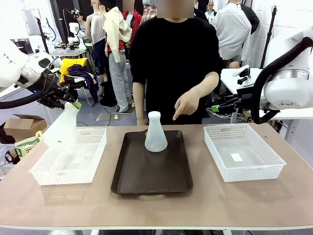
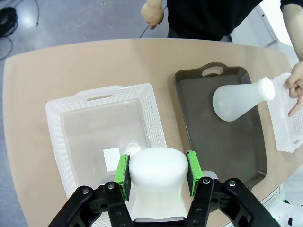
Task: Prepare the laboratory tools.
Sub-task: Place the picked Big flask upright in the Handle tray as directed by the person.
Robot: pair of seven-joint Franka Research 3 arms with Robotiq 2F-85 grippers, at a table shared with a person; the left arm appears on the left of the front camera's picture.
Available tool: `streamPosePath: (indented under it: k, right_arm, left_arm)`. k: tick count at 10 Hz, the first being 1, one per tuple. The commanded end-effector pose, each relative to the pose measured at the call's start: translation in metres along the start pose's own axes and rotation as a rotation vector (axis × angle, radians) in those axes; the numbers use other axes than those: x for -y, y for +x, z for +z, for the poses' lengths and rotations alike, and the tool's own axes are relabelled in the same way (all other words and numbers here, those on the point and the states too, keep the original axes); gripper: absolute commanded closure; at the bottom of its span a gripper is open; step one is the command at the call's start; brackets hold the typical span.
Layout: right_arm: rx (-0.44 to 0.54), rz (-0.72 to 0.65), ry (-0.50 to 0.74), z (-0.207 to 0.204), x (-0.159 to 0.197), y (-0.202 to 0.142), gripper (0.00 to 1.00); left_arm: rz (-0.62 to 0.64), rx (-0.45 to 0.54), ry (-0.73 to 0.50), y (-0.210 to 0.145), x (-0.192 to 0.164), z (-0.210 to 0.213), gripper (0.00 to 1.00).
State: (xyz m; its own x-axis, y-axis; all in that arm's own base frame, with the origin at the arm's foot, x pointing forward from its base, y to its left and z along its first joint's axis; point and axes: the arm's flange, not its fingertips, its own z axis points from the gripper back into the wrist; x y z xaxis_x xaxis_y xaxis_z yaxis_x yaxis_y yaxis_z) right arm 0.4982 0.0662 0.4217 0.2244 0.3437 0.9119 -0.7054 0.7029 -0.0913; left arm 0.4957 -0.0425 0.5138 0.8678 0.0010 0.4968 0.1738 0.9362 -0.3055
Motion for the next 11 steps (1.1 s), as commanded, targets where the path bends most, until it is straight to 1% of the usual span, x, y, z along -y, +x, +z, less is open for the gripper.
streamPosePath:
  k: [1, 8, 11]
  right_arm:
    - [-0.01, -0.004, 0.007, 0.001, 0.001, 0.001, 0.0]
    - [-0.01, -0.004, 0.007, 0.001, 0.001, 0.001, 0.0]
    - [-0.01, -0.004, 0.007, 0.001, 0.001, 0.001, 0.0]
  left_arm:
    - [0.007, 0.004, 0.009, 0.004, 0.001, 0.002, 1.0]
    - [0.0, 0.0, 0.0, 0.0, 0.0, 0.0, 1.0]
    - [-0.236, 0.096, -0.188, -0.012, 0.05, 0.006, 1.0]
